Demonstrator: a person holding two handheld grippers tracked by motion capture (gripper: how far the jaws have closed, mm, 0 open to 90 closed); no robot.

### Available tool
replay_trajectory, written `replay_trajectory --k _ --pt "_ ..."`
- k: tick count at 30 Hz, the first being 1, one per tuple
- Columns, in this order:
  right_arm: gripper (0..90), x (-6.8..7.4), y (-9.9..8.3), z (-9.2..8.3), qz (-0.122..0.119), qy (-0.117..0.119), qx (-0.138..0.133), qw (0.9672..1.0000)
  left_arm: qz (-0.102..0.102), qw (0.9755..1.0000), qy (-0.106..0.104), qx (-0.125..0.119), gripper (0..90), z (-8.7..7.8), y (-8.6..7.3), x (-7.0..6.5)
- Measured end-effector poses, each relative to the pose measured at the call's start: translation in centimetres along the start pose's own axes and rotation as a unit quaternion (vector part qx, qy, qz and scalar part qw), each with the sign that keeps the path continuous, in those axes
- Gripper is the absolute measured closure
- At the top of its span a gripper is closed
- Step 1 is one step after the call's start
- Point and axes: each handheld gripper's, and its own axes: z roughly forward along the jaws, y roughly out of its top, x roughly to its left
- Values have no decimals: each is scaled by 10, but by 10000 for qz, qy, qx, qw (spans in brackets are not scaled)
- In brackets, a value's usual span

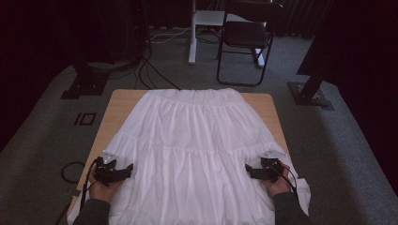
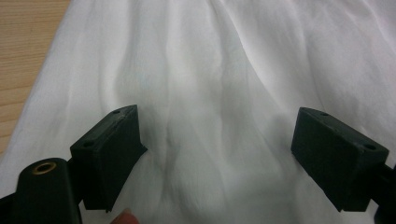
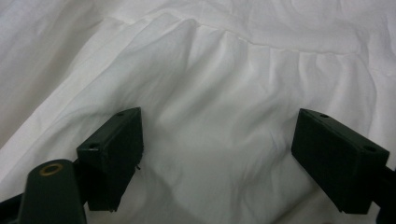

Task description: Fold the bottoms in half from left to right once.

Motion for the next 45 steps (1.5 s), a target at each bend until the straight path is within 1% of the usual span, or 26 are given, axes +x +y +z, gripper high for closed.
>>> replay_trajectory --k 6,7,8,11,12,13,14,15,16,17,20,23,25,27,28,29,31,32,33,35,36,38,40,41,43,45 --pt "160 0 0 0 -1 -1 0 10000 -17 10000 2 -11 179 0 0 0" --pt "160 0 0 0 -1 -2 0 10000 -44 10000 34 -36 179 -1 0 1" --pt "160 0 0 0 2 -2 -1 10000 -46 10000 34 -44 209 -1 0 1" --pt "160 0 0 0 2 -2 -1 10000 0 10000 6 -50 242 -2 0 2" --pt "160 0 0 0 2 -2 -1 10000 -39 10000 13 -30 270 -3 0 2" --pt "160 0 0 0 3 -2 -1 10000 -76 10000 -21 -1 309 -4 1 3" --pt "160 0 0 0 3 -2 0 10000 -124 9999 -118 1 342 -6 2 5" --pt "160 0 0 0 2 -2 -1 10000 -169 9997 -169 -24 352 -9 3 7" --pt "160 0 0 0 3 0 -1 10000 -154 9997 -163 -72 354 -13 4 8" --pt "160 0 0 0 2 -2 -1 10000 -91 9998 -144 -107 354 -18 6 10" --pt "160 0 0 0 0 -2 0 10000 50 9999 -75 -144 336 -31 9 20" --pt "152 1 0 0 -11 3 6 10000 36 9999 3 -162 301 -40 7 36" --pt "151 1 0 0 -12 7 9 10000 -9 9998 148 -130 281 -42 4 47" --pt "151 1 0 0 -15 8 9 10000 -113 9996 231 -111 251 -43 -1 58" --pt "151 1 0 0 -12 8 9 10000 -173 9994 275 -69 223 -43 -4 63" --pt "151 1 0 0 -13 8 8 10000 -227 9994 254 -1 188 -42 -6 67" --pt "151 1 0 0 -14 8 9 10000 -307 9992 234 131 163 -39 -12 73" --pt "151 1 0 0 -12 8 9 10000 -341 9991 171 194 148 -37 -15 75" --pt "151 1 0 0 -11 9 9 10000 -372 9990 85 243 148 -36 -18 76" --pt "151 1 0 0 -12 8 9 10000 -313 9990 57 306 124 -34 -22 74" --pt "151 1 0 0 -11 9 9 10000 -296 9990 -12 344 123 -33 -24 73" --pt "151 1 0 0 -14 9 8 10000 -226 9992 2 322 110 -32 -25 70" --pt "151 1 0 0 -15 9 8 10000 -153 9993 -64 323 109 -33 -26 67" --pt "151 1 0 0 -14 9 8 10000 -53 9993 -10 360 109 -33 -26 64" --pt "151 1 0 0 -12 8 9 10000 13 9993 -45 370 110 -34 -27 58" --pt "151 1 0 0 -15 8 8 10000 44 9995 -64 320 111 -34 -29 53"
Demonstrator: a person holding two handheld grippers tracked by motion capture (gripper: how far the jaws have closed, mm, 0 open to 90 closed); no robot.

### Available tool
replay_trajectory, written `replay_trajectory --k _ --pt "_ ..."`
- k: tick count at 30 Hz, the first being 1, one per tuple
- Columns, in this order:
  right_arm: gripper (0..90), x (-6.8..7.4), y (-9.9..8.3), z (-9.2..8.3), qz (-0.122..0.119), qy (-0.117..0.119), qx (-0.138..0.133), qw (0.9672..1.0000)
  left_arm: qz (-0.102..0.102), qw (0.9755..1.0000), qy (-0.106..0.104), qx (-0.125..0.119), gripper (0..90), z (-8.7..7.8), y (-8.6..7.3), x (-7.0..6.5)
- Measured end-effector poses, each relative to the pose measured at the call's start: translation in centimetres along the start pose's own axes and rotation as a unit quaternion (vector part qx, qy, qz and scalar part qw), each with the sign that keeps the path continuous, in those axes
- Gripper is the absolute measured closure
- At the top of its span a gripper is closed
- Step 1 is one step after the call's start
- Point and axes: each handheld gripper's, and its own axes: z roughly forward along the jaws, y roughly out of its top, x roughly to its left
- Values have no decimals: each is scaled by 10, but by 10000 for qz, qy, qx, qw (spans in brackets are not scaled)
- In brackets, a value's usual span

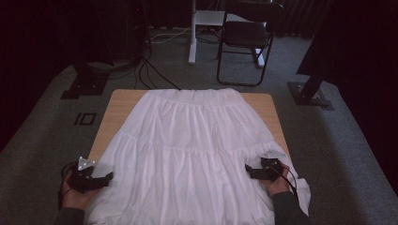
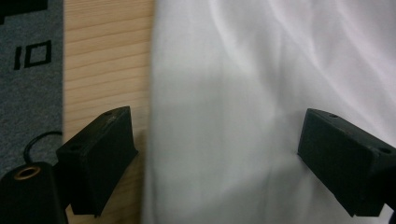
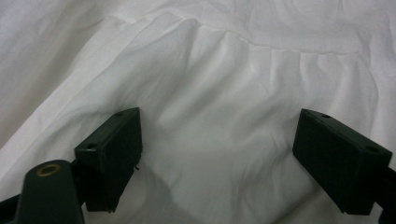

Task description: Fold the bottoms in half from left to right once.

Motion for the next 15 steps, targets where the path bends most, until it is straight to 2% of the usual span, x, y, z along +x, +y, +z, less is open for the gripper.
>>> replay_trajectory --k 4,6,7,8,9,10,12,13,14,15 --pt "141 0 0 0 -50 39 12 10000 20 10000 -21 -72 114 0 -1 -8" --pt "183 1 0 -1 -47 44 17 10000 14 10000 -15 -61 171 0 0 -11" --pt "183 1 0 -1 -47 44 17 10000 -5 10000 -10 -56 171 -1 0 -12" --pt "238 2 0 -2 -73 87 -3 9999 14 10000 -16 -43 253 -2 1 -14" --pt "238 2 0 -2 -73 87 -3 9999 6 10000 -9 -43 253 -3 1 -16" --pt "250 3 0 -3 -89 96 -14 9999 -41 9999 17 -98 291 -4 0 -19" --pt "270 3 0 -3 -117 117 -23 9999 -48 9998 14 -217 451 -5 -3 -24" --pt "270 3 0 -3 -117 117 -23 9999 -53 9997 2 -229 451 -6 -3 -26" --pt "271 3 0 -3 -121 122 -28 9998 -2 9997 -53 -219 580 -7 -2 -27" --pt "271 3 0 -3 -121 122 -28 9998 -2 9997 -53 -219 632 -7 -2 -27"
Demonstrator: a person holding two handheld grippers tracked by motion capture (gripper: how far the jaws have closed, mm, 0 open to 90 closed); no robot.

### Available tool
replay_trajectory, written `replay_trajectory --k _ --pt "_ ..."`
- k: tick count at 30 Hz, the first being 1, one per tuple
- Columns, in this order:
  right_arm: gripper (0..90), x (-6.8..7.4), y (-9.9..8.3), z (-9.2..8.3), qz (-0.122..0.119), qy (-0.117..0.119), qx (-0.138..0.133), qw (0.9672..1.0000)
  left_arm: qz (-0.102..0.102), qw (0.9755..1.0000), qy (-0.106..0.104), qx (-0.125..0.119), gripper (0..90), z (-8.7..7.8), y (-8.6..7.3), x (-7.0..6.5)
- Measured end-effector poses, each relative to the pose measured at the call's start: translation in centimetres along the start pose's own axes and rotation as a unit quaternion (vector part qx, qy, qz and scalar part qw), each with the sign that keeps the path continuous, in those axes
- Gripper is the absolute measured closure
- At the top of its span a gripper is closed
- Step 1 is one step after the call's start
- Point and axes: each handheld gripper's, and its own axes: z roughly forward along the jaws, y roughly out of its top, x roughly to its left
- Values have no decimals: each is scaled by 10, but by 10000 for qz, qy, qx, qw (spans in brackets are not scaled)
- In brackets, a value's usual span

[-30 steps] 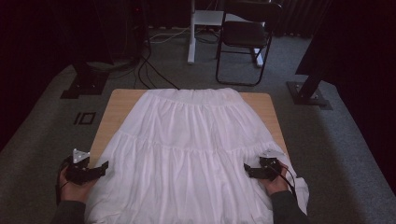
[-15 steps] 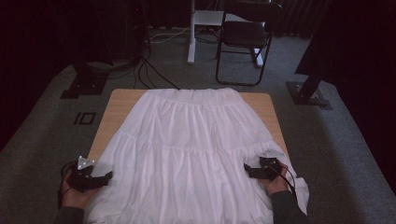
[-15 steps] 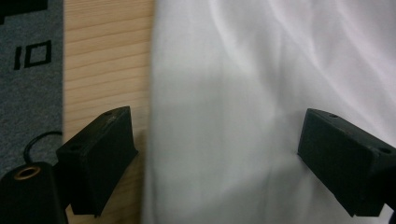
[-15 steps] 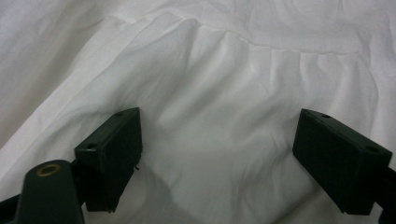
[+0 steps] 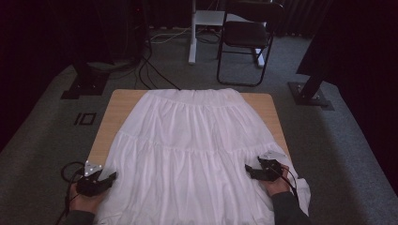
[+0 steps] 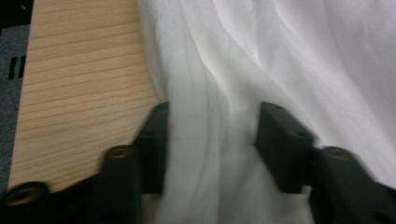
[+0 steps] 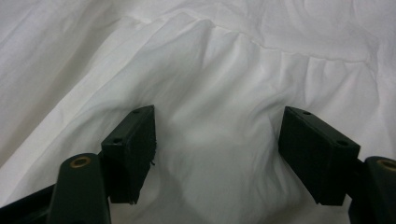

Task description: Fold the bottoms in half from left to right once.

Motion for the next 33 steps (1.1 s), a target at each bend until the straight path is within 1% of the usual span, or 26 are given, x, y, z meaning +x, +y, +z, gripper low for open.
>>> replay_trajectory --k 1,2,3,4,5,6,10,12,13,14,15,16,17,18,19,20,21,22,23,24,25,26,27,30,32,33 --pt "271 0 0 0 -6 2 -6 10000 25 10000 -54 -9 706 0 0 0" --pt "271 0 0 0 -6 2 -6 10000 39 9999 -99 -29 706 0 0 -1" --pt "271 0 0 0 -6 4 -9 10000 51 9999 -151 -33 820 0 1 -1" --pt "271 0 0 0 -6 4 -9 10000 74 9998 -192 -29 820 0 1 -1" --pt "271 0 0 0 -9 8 -14 10000 139 9997 -193 -28 862 1 1 -2" --pt "271 0 0 0 -9 8 -14 10000 159 9997 -196 -27 862 1 1 -3" --pt "271 0 -1 0 -6 11 -24 10000 163 9997 -173 -39 875 1 1 0" --pt "273 0 -1 0 -3 10 -25 10000 219 9998 22 6 877 0 2 3" --pt "322 0 0 -1 -1 -7 -15 10000 236 9996 123 26 879 0 2 5" --pt "322 0 0 -1 -1 -7 -15 10000 225 9995 200 40 879 -1 2 8" --pt "416 -1 0 -4 -40 -60 -13 10000 187 9991 388 64 881 -3 2 17" --pt "416 -1 0 -4 -40 -60 -13 10000 187 9991 388 64 881 -3 2 17" --pt "436 -1 1 -7 -48 -128 -39 9999 129 9983 562 59 881 -6 0 25" --pt "473 -2 1 -14 -41 -200 -167 9997 87 9979 642 50 882 -8 0 30" --pt "486 -5 3 -27 23 -306 -366 9989 26 9971 758 42 883 -12 -1 37" --pt "486 -5 3 -27 23 -306 -366 9989 9 9964 846 41 883 -14 -1 41" --pt "485 -10 4 -38 49 -518 -459 9976 -38 9945 1049 53 883 -18 -1 52" --pt "485 -10 4 -38 49 -518 -459 9976 -38 9945 1049 53 883 -18 -1 52" --pt "484 -12 4 -43 70 -585 -494 9970 -57 9931 1170 55 883 -21 0 59" --pt "484 -12 4 -43 70 -585 -494 9970 -57 9931 1170 55 884 -21 0 59" --pt "482 -17 4 -52 74 -701 -528 9961 -82 9894 1444 106 884 -26 2 72" --pt "473 -25 0 -65 76 -922 -511 9944 -107 9872 1586 126 884 -27 3 79" --pt "471 -29 -2 -69 89 -1002 -470 9938 -180 9852 1699 141 884 -29 4 85" --pt "462 -40 -14 -78 212 -1022 -373 9938 -347 9777 2061 195 885 -33 6 105" --pt "455 -44 -23 -78 269 -961 -256 9947 -538 9716 2295 212 886 -36 6 117" --pt "452 -44 -28 -77 269 -944 -163 9950 -582 9683 2414 260 886 -37 6 121"
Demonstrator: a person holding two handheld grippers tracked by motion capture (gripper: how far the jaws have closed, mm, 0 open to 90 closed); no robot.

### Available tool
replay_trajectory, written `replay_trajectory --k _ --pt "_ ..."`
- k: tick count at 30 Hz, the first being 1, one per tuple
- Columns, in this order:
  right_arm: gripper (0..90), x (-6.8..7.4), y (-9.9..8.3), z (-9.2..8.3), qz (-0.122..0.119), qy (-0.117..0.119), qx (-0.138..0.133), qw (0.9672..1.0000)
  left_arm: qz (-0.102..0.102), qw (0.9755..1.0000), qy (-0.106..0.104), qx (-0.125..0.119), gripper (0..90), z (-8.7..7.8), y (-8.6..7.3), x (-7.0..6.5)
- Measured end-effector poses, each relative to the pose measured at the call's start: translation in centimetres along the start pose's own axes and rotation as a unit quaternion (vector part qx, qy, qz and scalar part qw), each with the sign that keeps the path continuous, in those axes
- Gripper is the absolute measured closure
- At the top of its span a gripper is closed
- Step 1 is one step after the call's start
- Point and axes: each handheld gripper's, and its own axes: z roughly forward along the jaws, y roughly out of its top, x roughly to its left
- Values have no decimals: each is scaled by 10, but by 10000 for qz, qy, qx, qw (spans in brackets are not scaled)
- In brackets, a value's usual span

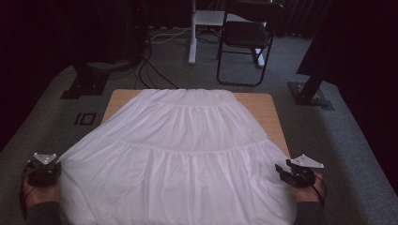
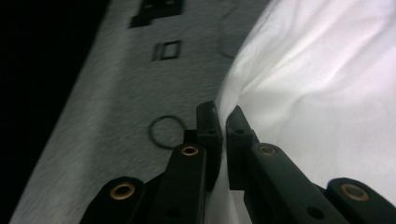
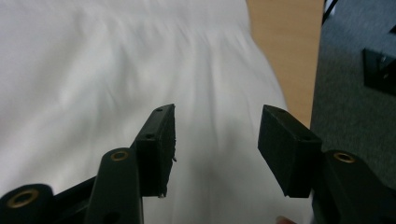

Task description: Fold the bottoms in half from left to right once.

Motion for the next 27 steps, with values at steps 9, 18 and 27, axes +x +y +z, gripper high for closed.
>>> replay_trajectory --k 9,18,27 --pt "430 2 -13 14 45 90 336 9994 18 9976 -568 -396 884 -19 0 -10" --pt "434 6 -18 20 146 217 291 9992 291 9771 -1799 -1098 881 -65 22 -47" --pt "437 5 -22 20 317 269 186 9990 1376 9349 -2859 -1593 880 -106 59 -120"
